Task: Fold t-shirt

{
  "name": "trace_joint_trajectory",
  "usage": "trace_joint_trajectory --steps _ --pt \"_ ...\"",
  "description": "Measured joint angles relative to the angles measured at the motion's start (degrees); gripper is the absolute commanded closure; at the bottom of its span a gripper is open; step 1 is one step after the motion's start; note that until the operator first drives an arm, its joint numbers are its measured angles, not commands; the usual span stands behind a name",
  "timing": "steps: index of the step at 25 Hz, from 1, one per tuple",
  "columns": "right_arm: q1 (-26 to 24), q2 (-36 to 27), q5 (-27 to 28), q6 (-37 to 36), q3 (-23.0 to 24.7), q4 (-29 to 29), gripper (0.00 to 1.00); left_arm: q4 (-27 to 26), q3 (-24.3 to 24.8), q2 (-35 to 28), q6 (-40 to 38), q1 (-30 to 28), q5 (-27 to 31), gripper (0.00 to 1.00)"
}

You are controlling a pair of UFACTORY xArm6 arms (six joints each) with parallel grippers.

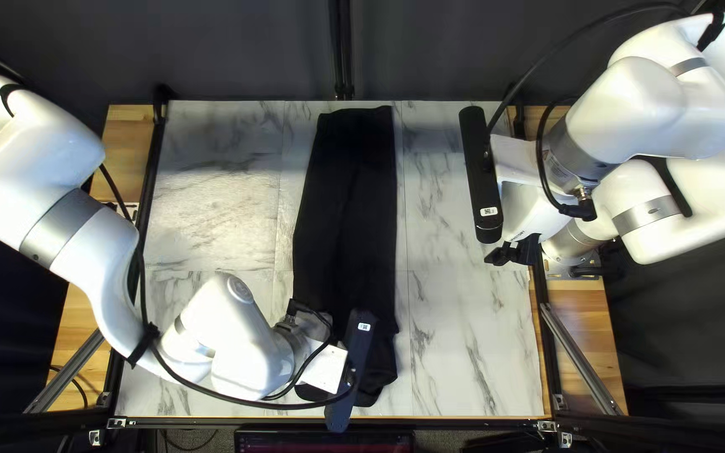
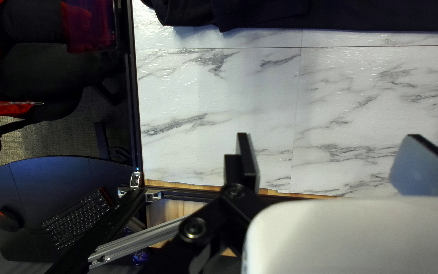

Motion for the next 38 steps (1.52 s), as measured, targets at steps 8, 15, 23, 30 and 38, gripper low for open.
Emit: trace_joint_trajectory --steps 8,15,23,30,38 --pt "0.0 0.0 0.0 0.0 0.0 0.0 0.0 1.17 -2.67 1.94 -0.56 -0.76 0.18 1.0" --pt "0.0 0.0 0.0 0.0 0.0 0.0 0.0 1.21 -3.5 3.77 -1.39 -1.23 -2.41 1.0" --pt "0.0 0.0 0.0 0.0 0.0 0.0 0.0 0.51 -7.03 5.66 0.41 -1.44 -1.93 1.0" --pt "0.0 0.0 0.0 0.0 0.0 0.0 0.0 -0.44 -8.45 7.91 1.78 -0.3 -3.79 1.0" --pt "0.0 0.0 0.0 0.0 0.0 0.0 0.0 -1.81 -9.61 10.57 2.33 0.0 -6.27 0.08"
